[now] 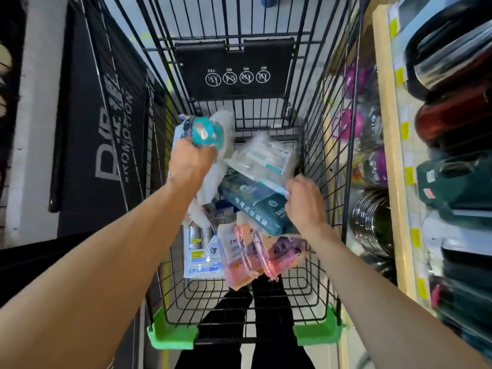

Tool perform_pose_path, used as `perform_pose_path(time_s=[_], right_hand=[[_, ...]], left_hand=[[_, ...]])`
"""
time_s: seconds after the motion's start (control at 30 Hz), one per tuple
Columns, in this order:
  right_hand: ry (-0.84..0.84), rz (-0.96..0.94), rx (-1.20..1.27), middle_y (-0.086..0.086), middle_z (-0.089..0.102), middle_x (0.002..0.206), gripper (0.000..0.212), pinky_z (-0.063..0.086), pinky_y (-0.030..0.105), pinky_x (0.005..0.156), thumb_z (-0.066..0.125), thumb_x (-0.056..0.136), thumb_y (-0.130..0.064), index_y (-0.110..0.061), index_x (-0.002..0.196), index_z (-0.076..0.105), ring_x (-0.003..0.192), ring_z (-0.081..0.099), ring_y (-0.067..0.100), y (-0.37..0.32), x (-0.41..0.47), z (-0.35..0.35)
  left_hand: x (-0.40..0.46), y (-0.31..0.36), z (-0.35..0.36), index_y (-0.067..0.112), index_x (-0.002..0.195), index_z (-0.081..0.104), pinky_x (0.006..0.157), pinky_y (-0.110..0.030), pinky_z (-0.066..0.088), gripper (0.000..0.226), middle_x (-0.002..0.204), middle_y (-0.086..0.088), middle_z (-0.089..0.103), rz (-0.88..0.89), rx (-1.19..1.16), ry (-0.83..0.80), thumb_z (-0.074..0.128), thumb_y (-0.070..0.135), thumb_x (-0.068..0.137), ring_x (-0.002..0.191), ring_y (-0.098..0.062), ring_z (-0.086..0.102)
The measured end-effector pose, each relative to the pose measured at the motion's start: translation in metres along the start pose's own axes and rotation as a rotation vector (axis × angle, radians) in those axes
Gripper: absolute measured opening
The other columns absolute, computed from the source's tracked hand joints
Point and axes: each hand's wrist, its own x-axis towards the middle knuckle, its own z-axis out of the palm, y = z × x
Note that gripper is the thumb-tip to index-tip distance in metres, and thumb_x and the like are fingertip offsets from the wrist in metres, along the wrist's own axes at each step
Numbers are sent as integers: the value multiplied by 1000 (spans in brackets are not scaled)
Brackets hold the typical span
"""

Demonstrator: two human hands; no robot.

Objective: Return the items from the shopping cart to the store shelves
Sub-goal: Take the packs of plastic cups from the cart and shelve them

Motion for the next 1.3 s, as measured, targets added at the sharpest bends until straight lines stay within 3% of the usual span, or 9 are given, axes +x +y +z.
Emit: perform_pose_path(time_s=[0.1,0.23,0.33,0.47,0.63,0.73,0.9,1.03,1.3], right_hand=[[171,22,187,1,64,113,17,56,32,88,60,92,-2,-9,107,62,104,61,19,-7,-6,-39],[347,86,393,-16,52,91,10,47,15,53,44,104,-17,-12,110,50,76,55,-1,-23,-32,-87],[612,60,571,-20,46,79,8,38,5,59,47,103,-12,-5,102,50,70,51,-10,-32,-48,-122],[752,128,795,-10,47,82,6,38,15,68,45,99,-14,-9,98,48,70,46,1,-36,-61,-162],[489,245,1107,3,58,89,19,58,44,65,50,100,-17,-28,84,50,78,60,19,-47,-80,-179],[276,413,1097,16,61,105,12,58,33,49,52,100,-23,-23,90,60,81,64,26,-54,-95,-172],[171,513,1171,12,64,100,16,45,18,39,47,104,-14,-14,98,62,71,58,17,-56,-143,-147],[199,577,1122,13,64,108,12,59,36,64,46,105,-18,-12,108,56,84,63,18,-42,-171,-136],[166,672,1135,7,61,113,27,53,38,87,45,105,-26,-4,120,50,92,61,12,-31,-198,-117]], left_hand=[[-15,20,-11,24,93,62,82,-41,56,17,92,-3,70,136,-160,14,68,19,77,89,-23,67],[-37,41,-55,21,109,60,87,-41,54,28,103,-3,69,310,-133,-96,69,17,83,95,-22,65],[-49,56,-98,12,113,60,84,-41,55,29,109,-13,69,393,-75,-222,69,11,85,92,-24,64],[-69,80,-148,8,114,64,60,-12,49,26,95,-5,66,473,18,-395,69,6,88,71,-4,61],[-107,106,-189,20,122,56,60,-12,48,37,99,7,58,495,227,-665,70,12,89,79,-10,56],[-128,102,-193,33,114,56,59,-3,46,35,99,17,54,496,379,-830,67,9,90,83,-1,54],[-153,66,-169,37,130,57,91,-24,43,49,133,12,58,510,614,-1074,68,19,85,121,-19,55],[-163,28,-141,40,144,43,109,-30,28,60,141,16,40,511,810,-1044,66,25,91,134,-13,35],[-172,8,-126,32,153,31,118,-35,19,62,161,2,27,541,797,-870,55,44,98,148,-22,24]])
